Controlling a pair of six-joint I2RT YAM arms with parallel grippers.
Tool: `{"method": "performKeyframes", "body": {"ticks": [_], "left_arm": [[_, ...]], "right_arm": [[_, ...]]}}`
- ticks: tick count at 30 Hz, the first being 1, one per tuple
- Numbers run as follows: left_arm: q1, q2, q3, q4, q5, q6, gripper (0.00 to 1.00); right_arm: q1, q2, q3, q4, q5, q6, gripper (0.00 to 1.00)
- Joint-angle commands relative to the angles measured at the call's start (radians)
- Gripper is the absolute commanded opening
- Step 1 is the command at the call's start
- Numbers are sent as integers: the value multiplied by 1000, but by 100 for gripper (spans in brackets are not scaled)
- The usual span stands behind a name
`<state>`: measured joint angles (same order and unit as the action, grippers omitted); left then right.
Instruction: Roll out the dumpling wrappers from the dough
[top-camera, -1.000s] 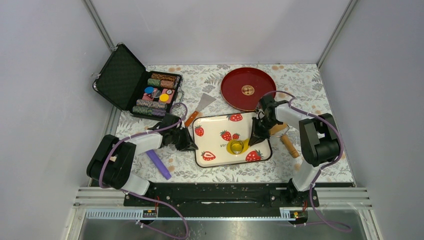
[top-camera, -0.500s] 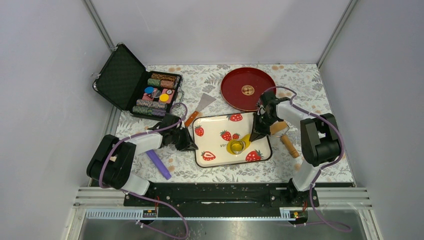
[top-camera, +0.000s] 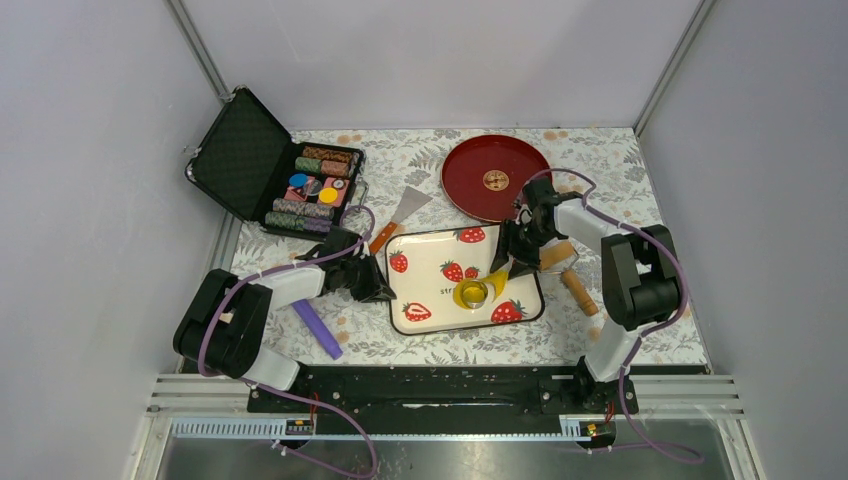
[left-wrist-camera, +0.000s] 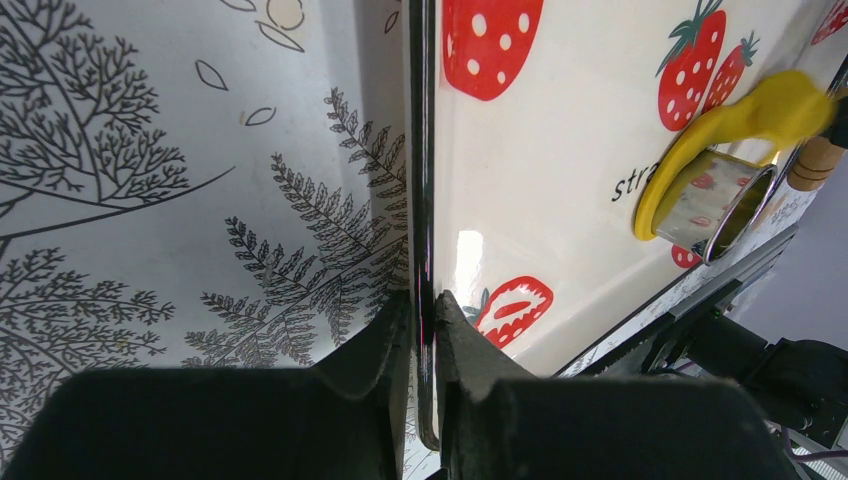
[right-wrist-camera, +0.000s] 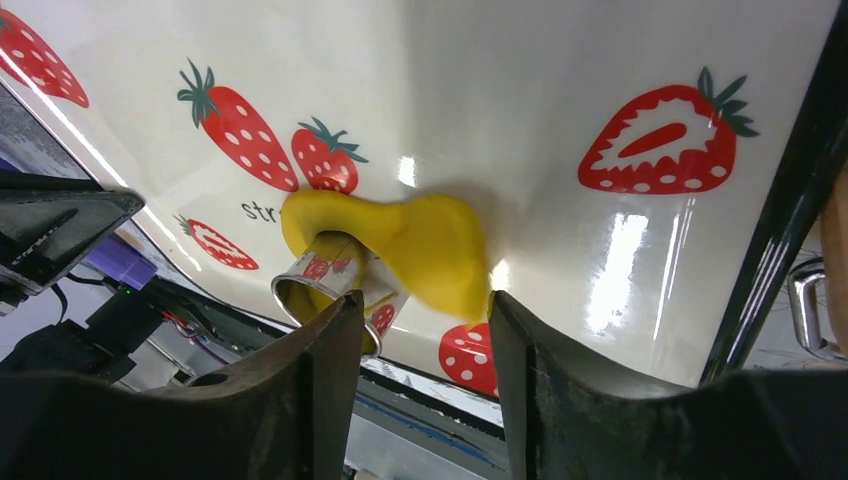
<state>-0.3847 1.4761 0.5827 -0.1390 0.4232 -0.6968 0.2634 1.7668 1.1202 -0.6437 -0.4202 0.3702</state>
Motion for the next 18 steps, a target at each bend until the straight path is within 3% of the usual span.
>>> {"method": "performKeyframes", "body": {"ticks": [1,11,18], "left_arm": [[-4,55,-46,-97,-120,52,0],[-5,58,-45,-97,-120,54,0],[-4,58,-46,-97,-119,54,0]], "right_arm": [[-16,12,-46,65,-69,31,58],[-19,76,-77,142,-90,91,59],[-18,133,-35,174,-130,132,47]]}}
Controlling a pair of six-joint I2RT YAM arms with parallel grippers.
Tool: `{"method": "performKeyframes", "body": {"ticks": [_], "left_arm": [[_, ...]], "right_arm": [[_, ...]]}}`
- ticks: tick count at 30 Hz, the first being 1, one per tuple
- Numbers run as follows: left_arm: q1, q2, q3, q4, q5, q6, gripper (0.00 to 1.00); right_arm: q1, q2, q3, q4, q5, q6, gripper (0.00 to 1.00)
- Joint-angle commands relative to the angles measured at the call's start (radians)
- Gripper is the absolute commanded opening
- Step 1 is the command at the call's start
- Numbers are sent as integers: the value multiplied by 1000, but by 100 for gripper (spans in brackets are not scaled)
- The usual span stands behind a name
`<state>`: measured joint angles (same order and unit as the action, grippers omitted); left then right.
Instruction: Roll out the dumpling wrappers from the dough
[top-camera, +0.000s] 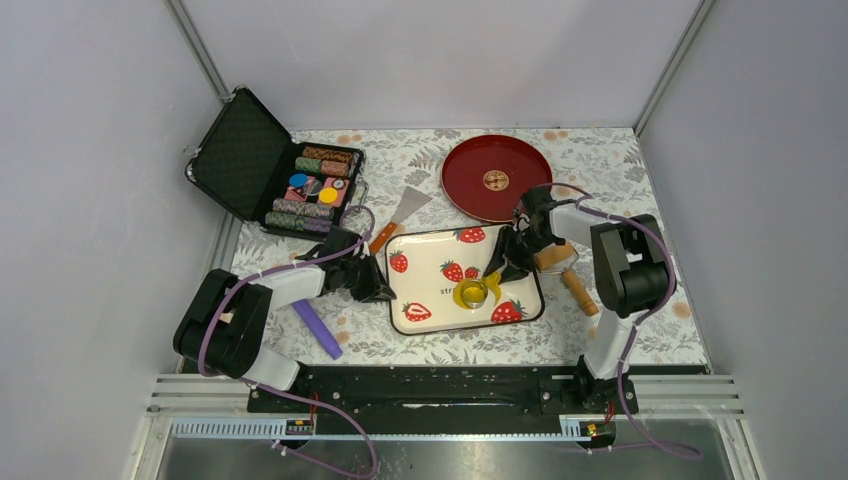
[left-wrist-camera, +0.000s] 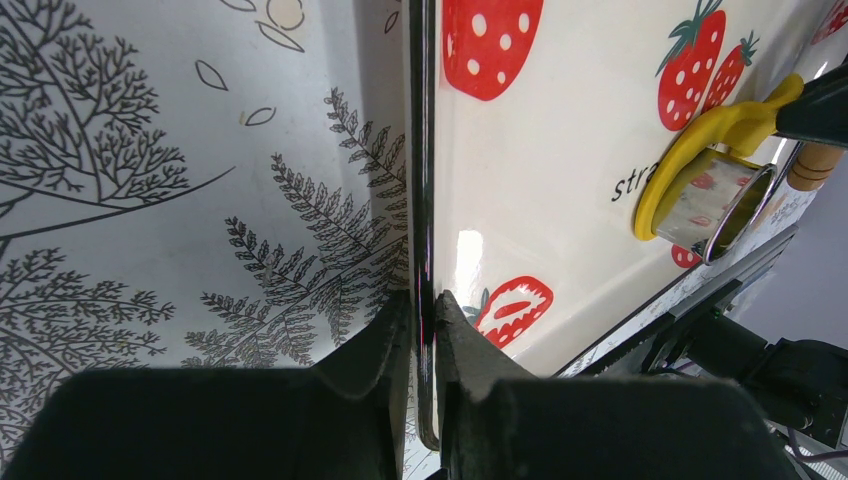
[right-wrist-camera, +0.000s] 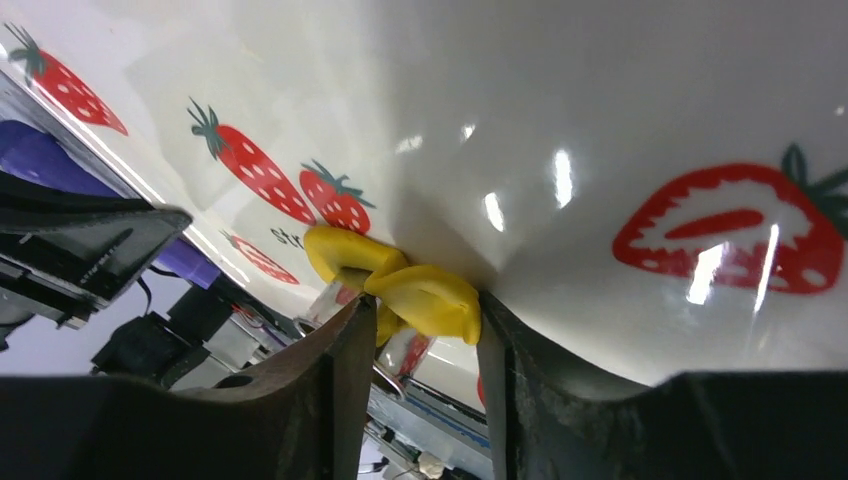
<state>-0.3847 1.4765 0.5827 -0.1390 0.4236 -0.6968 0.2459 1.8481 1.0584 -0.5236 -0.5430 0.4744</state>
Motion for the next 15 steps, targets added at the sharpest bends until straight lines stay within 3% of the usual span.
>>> {"method": "performKeyframes", "body": {"ticks": [1,4,15], "left_arm": [[-4,57,-47,-97,-120,54,0],[-4,56,-46,-96,-119,54,0],[-5,58,-45,-96,-119,54,0]], "right_arm": [[0,59,35,54,-9,30,45],[0,73,57,54,-17,31,40],[21,111,122,46,-84,44,36]]}}
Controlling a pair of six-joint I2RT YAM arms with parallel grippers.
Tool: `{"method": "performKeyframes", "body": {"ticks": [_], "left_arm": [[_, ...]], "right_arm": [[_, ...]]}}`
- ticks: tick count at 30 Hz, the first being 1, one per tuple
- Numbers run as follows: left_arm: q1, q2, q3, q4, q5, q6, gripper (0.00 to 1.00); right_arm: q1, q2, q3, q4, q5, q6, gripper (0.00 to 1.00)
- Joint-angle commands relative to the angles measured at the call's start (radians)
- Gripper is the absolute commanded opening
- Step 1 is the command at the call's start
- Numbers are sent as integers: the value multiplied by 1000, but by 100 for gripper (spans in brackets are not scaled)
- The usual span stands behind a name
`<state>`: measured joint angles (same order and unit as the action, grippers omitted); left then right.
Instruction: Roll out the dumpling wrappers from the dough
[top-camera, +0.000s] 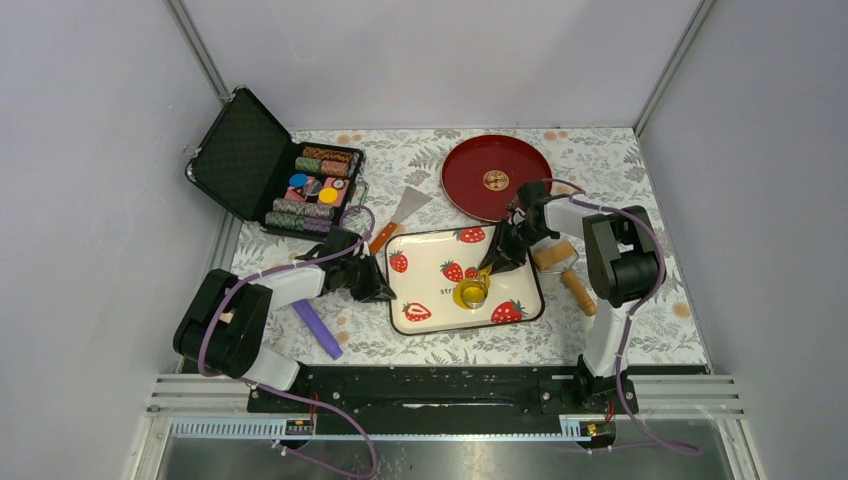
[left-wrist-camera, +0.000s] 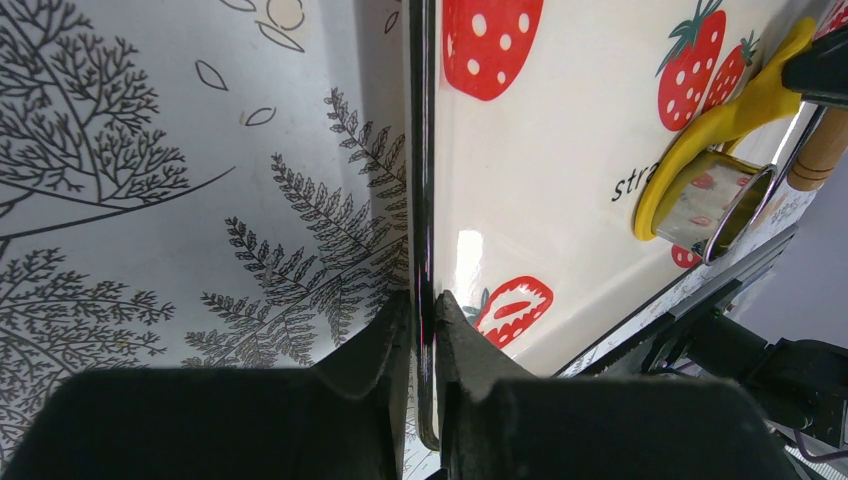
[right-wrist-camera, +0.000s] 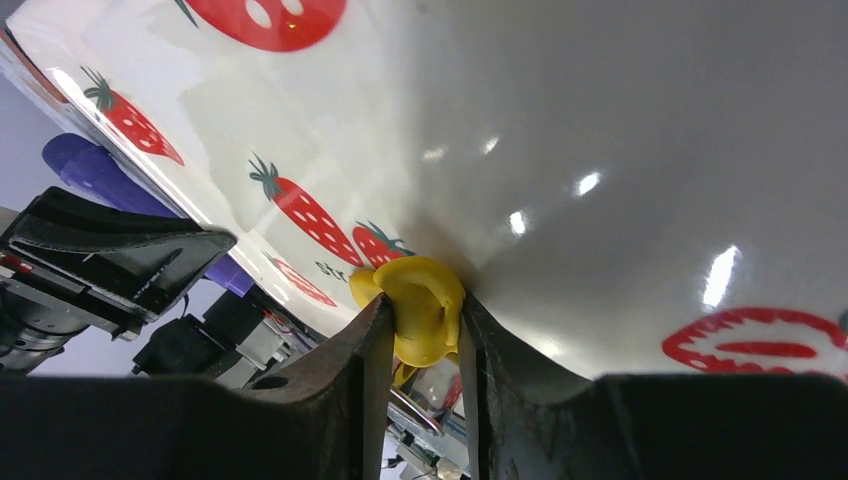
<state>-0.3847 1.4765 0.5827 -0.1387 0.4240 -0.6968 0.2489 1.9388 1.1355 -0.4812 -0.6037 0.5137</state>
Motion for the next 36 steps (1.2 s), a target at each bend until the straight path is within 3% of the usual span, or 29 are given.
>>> {"method": "performKeyframes", "body": {"ticks": [1,15,36], "left_arm": [[-5,59,-44,-96,-120,54,0],[-4,52,-49,-92,-120,51,0],[-4,51,-51,-91,-119,51,0]], "right_arm": [[24,23,50,0,-22,4,35],[130,44,156,-77,-14,0,27],[313,-23,195,-125,-36,34,27]]}}
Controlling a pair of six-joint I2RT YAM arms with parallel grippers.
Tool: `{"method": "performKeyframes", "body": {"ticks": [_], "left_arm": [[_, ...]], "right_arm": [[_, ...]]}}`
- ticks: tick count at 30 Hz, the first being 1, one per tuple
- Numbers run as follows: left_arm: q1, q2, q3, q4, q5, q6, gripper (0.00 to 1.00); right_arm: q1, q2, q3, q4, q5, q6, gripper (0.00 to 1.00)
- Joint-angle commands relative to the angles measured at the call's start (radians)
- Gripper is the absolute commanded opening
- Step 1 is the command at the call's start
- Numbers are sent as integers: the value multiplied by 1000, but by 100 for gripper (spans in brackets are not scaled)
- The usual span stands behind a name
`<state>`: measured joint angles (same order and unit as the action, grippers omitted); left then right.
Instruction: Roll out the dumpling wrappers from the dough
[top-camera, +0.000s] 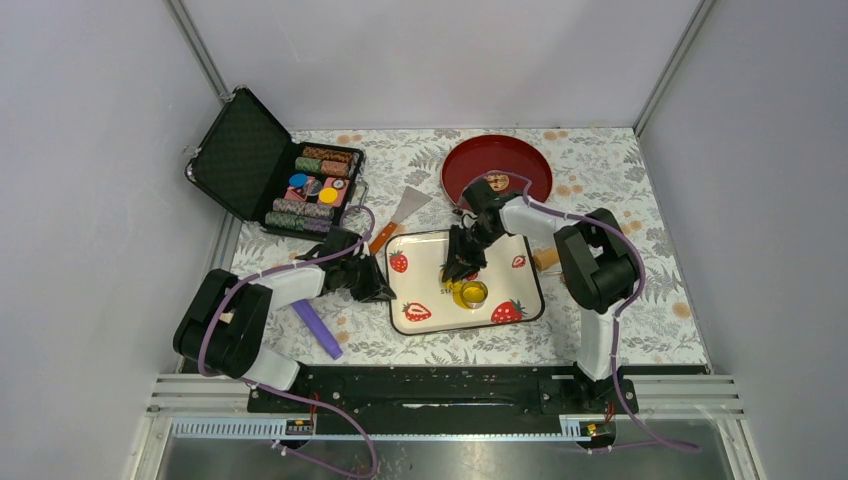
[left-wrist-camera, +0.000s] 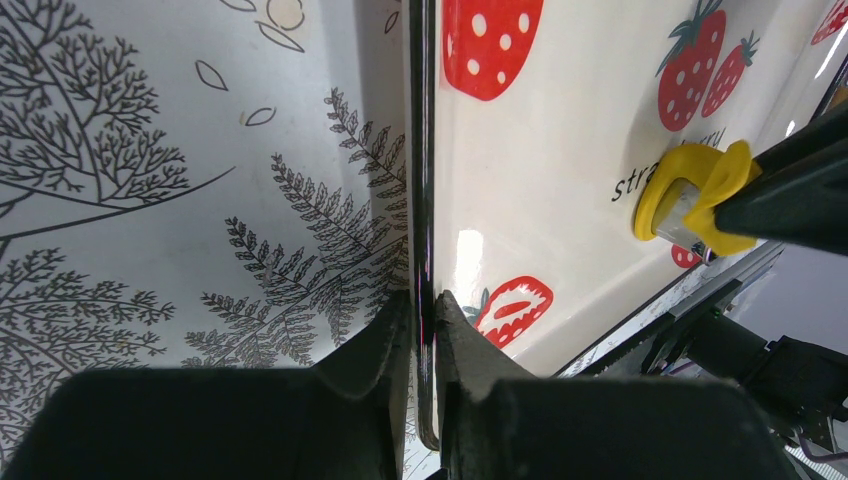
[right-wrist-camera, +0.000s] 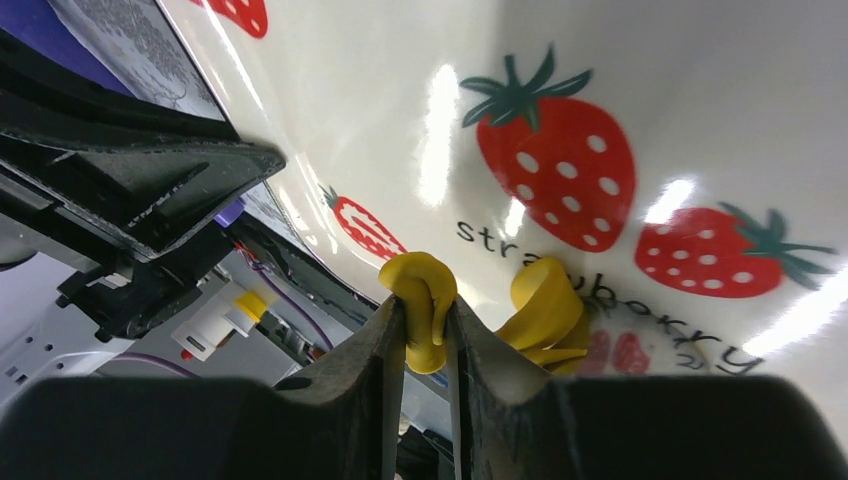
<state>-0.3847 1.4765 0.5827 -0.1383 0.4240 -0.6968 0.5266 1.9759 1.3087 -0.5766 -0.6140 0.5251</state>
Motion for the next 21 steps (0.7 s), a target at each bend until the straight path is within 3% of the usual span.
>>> {"method": "performKeyframes", "body": {"ticks": [1,21], "left_arm": [[-5,52,-51,-92,-119,51,0],[-2,56,-49,-90,-116,52,0]], "right_arm": [[44,-65,21,-29,-27,25,27],[107,-296,-108,-32,-33,63,29]]}}
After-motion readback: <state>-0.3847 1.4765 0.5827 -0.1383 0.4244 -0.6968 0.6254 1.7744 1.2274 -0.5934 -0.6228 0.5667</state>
